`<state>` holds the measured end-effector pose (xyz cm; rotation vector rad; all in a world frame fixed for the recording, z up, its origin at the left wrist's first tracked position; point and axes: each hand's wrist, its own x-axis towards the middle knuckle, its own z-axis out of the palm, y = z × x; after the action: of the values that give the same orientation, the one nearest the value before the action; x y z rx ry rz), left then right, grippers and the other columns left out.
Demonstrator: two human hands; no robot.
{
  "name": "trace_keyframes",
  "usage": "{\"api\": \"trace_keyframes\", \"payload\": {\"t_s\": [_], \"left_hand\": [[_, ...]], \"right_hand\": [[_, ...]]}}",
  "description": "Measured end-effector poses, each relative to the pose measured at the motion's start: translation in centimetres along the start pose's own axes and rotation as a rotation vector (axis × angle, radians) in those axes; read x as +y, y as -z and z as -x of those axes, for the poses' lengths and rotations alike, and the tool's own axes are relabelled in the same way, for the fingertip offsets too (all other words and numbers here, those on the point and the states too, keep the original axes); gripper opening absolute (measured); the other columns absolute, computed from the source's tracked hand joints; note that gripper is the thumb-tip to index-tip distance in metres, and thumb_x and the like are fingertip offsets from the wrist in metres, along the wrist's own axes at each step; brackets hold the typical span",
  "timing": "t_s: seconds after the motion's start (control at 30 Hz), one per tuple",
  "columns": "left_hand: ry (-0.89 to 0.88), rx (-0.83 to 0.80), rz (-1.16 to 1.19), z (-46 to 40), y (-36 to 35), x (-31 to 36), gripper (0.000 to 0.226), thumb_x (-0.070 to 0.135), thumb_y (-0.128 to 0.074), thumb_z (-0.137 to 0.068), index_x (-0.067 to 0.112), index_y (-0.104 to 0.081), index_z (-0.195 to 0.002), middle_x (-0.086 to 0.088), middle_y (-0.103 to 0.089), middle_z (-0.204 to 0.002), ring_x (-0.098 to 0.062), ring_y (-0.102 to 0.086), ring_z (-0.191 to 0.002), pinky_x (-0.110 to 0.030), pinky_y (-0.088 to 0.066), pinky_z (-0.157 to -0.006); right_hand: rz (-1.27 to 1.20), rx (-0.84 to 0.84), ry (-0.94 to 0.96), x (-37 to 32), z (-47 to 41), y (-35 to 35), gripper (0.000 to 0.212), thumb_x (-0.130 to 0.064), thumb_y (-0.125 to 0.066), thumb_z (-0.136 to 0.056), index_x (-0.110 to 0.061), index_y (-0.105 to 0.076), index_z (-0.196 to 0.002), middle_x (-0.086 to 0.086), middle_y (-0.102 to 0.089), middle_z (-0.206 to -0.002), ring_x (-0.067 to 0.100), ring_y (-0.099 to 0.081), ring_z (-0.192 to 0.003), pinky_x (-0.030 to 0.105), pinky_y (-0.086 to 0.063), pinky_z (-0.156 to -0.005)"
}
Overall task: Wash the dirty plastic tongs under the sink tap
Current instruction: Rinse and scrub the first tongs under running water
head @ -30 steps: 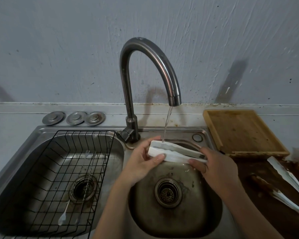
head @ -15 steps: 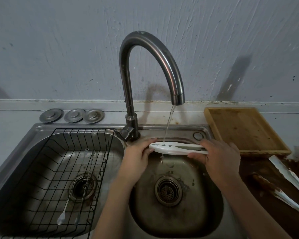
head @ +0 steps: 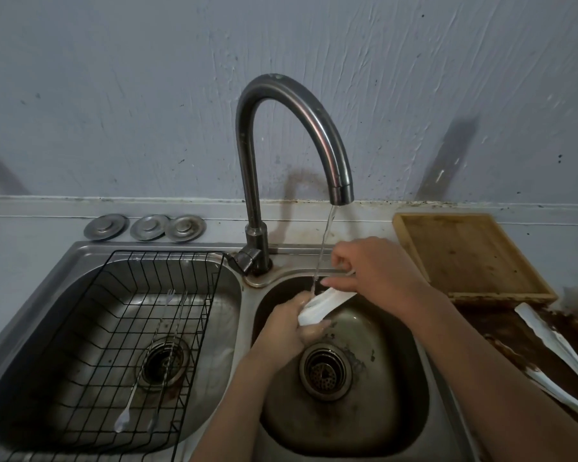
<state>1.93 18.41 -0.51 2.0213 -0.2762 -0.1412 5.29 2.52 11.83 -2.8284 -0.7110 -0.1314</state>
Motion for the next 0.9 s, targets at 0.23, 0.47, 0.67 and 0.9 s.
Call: {"api": "trace_keyframes", "payload": {"t_s": [0.23,0.47,0.67,0.9], "left_hand": [[0.058,0.036,0.215,0.7,-0.3,-0.6,0.071,0.071,-0.020,-0.085,0.013,-0.060,-0.073,0.001,-0.060,-0.062,-0.008,-0.058,-0.057,-0.024,-0.049,-0.060],[0.312,-0.027,0.438,0.4,0.2,1.6,0.065,0.055,-0.011,-0.093,0.011,-0.056,-0.077,-0.006,-0.053,-0.060,-0.011,-0.051,-0.048,-0.024,-0.046,-0.051],[0.440,0.021,0.357,0.0,1.0,1.7,0.064,0.053,-0.021,-0.097,0.011,-0.061,-0.072,-0.010,-0.059,-0.061,-0.019,-0.056,-0.048,-0.027,-0.048,-0.049],[0.401,-0.112,0.157,0.2,3.0,2.7,0.056,0.045,-0.022,-0.100,0.011,-0.061,-0.077,-0.004,-0.056,-0.053,-0.014,-0.049,-0.043,-0.020,-0.039,-0.040]], "right_hand": [[-0.465,0.314,-0.046,-1.8,-1.2,-1.1,0.023,-0.030,-0.061,-0.085,-0.010,-0.062,-0.073,0.001,-0.061,-0.058,0.010,-0.054,-0.051,0.016,-0.044,-0.054],[-0.579,0.320,-0.006,-1.7,-1.9,-1.1,0.017,-0.014,-0.048,-0.093,-0.008,-0.064,-0.092,0.006,-0.064,-0.077,0.000,-0.052,-0.055,0.004,-0.042,-0.058],[0.088,0.326,0.304,-0.6,-1.8,-1.1,0.029,-0.031,-0.052,-0.087,-0.008,-0.070,-0.084,0.006,-0.066,-0.083,0.018,-0.060,-0.079,0.024,-0.048,-0.079],[0.584,-0.061,0.601,-0.4,-0.3,-4.8,0.058,-0.067,-0.045,-0.071,-0.015,-0.059,-0.092,-0.002,-0.062,-0.068,0.017,-0.055,-0.055,0.028,-0.040,-0.054]]}}
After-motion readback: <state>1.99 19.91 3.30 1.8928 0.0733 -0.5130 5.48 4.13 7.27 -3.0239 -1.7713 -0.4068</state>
